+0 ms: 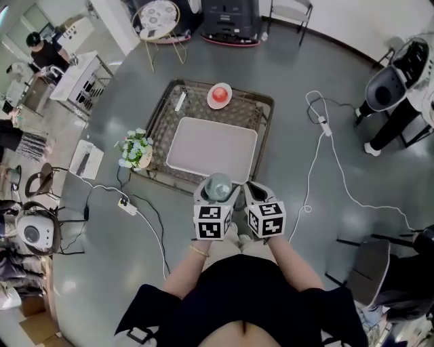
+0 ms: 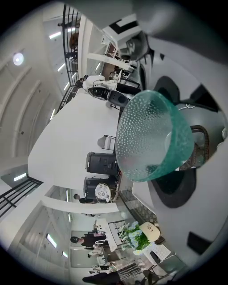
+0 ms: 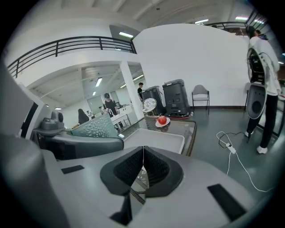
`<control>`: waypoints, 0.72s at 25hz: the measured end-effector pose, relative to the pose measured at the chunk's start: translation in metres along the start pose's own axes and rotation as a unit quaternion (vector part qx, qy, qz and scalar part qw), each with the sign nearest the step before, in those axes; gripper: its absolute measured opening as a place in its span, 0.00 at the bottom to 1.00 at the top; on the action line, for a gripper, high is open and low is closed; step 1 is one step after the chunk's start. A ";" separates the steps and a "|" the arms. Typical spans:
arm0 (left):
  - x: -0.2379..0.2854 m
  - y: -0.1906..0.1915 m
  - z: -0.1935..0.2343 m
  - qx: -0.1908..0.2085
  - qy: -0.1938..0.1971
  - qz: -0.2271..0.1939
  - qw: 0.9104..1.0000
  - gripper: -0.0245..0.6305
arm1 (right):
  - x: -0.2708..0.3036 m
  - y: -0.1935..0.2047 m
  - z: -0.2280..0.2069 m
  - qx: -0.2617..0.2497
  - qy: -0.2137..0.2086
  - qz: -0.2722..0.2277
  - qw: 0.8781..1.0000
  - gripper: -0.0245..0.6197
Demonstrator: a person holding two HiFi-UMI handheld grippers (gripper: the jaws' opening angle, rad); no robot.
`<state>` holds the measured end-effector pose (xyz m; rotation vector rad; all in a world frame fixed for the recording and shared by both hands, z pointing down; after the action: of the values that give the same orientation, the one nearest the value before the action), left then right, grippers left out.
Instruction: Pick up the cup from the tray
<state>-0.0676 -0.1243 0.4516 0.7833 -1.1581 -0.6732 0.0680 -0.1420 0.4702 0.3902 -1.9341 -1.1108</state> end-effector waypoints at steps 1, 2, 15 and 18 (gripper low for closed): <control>-0.004 0.000 0.000 0.002 -0.002 -0.001 1.000 0.63 | -0.002 0.000 0.003 -0.003 -0.002 -0.001 1.000 0.05; -0.008 0.000 0.000 0.004 -0.004 -0.002 1.000 0.64 | -0.005 0.002 0.005 -0.006 -0.004 -0.002 1.000 0.05; -0.032 0.006 -0.008 0.018 0.000 -0.011 1.000 0.63 | -0.031 0.006 0.026 -0.035 -0.007 -0.033 0.999 0.05; -0.033 0.007 -0.008 0.014 0.001 -0.010 1.000 0.63 | -0.034 0.006 0.029 -0.039 -0.005 -0.037 0.999 0.05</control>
<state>-0.0683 -0.0918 0.4384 0.8205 -1.1612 -0.6722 0.0659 -0.1017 0.4507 0.4180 -1.8912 -1.2347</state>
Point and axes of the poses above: the fingertips, and each gripper's own axes: x forward along the fingers, z to its left, y out of its underside, the point moved 8 cm from there along -x, backward along the fingers, and after that the axes turned 3 degrees about -x, right-handed, at the moved point
